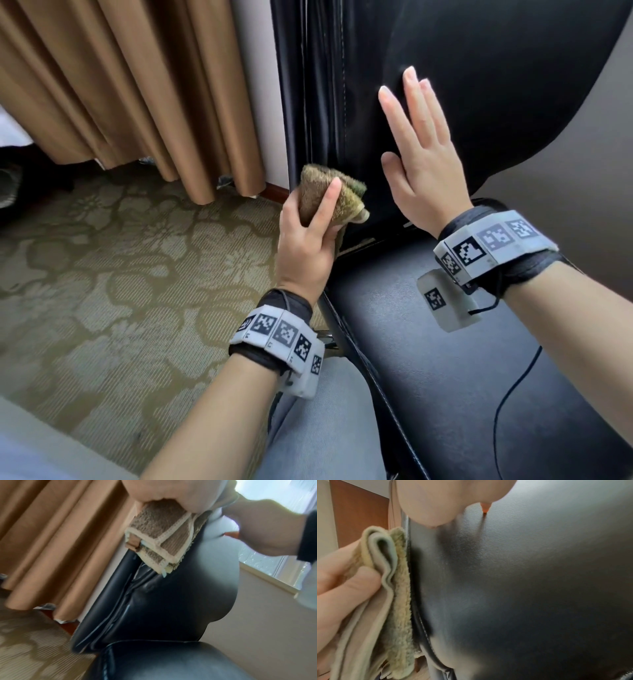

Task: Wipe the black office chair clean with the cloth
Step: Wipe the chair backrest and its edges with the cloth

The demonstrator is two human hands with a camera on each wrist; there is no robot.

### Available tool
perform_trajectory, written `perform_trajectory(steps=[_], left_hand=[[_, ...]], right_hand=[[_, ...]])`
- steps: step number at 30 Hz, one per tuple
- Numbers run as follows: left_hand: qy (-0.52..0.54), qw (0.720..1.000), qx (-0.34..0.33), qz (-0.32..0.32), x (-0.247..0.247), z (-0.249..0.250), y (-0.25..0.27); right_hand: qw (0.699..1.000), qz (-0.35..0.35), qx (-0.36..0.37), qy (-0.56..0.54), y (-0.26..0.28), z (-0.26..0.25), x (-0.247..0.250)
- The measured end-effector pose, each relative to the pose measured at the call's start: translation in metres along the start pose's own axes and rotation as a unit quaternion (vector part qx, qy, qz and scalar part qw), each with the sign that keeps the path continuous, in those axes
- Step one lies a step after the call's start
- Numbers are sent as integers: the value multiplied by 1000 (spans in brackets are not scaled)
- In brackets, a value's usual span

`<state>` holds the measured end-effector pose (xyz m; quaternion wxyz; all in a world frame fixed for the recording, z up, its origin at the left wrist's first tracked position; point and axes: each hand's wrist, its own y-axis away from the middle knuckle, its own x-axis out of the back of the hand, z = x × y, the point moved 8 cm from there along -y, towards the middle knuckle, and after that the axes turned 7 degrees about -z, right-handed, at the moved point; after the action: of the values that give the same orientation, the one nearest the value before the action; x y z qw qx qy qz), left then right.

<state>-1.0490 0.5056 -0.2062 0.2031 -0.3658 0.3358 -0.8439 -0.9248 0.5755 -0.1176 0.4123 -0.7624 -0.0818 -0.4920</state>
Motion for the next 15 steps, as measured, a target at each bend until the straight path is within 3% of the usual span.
perform_trajectory(steps=[4,12,15], left_hand=[[-27,999,-23,17,-2,9,-11],[-71,990,-54,-106,-20,-15,18],[-58,989,-76,-115,-15,-17,22]], right_hand=[[1000,-7,0,0,0,0,2],[1000,-12,-11,-10,1,-2,2],[1000,-10,-14,-12,3,-1,2]])
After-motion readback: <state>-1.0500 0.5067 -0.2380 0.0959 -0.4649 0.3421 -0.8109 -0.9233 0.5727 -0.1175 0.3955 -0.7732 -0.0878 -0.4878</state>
